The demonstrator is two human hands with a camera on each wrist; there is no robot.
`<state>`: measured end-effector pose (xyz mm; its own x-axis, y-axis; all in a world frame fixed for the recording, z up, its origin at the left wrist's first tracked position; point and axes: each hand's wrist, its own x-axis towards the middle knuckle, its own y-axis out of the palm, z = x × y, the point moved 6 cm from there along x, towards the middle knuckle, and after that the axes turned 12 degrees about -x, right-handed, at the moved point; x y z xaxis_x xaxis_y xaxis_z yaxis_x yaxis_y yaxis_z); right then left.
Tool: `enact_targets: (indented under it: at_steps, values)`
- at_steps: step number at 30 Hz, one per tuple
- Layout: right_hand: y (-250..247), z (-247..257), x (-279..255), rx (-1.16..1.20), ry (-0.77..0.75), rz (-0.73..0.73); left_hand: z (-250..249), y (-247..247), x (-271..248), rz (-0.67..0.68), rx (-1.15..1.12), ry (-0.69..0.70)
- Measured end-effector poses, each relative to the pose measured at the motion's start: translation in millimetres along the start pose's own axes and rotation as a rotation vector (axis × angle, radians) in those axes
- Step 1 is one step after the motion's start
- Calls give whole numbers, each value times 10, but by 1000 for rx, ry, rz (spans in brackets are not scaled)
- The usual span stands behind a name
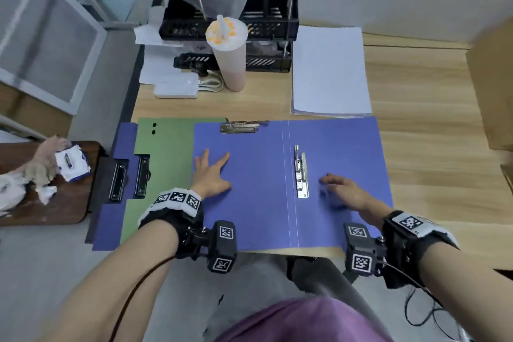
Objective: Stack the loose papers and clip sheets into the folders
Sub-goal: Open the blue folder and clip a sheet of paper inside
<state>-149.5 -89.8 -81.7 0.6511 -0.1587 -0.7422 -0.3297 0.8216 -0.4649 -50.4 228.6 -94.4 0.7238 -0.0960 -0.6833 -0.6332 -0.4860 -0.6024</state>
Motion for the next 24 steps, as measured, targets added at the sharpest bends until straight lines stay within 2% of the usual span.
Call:
enact_targets:
  at_steps: [3,6,11,14,19,20,24]
  values:
    - [-18,18,-99,-103,-1,38,-104,-145,-67,100,22,-30]
    - [-161,14,-244,-47,53,41,-317,-242,-93,186,-8,11]
    - [-476,-49,-308,139,95,-103,-614,-298,-75,197,-112,115]
    - [-503,-236,-271,129,113,-116,-712,-187,11,178,-46,151]
    - [-490,-567,-216,85,199,-52,-730,-59,146,256,272,102]
    - [-516,-599,-177,90,211,-20,-769,-98,168,273,273,90]
    - [-716,-468,-29,150,208,101,-1012,-250,305,380,47,-58]
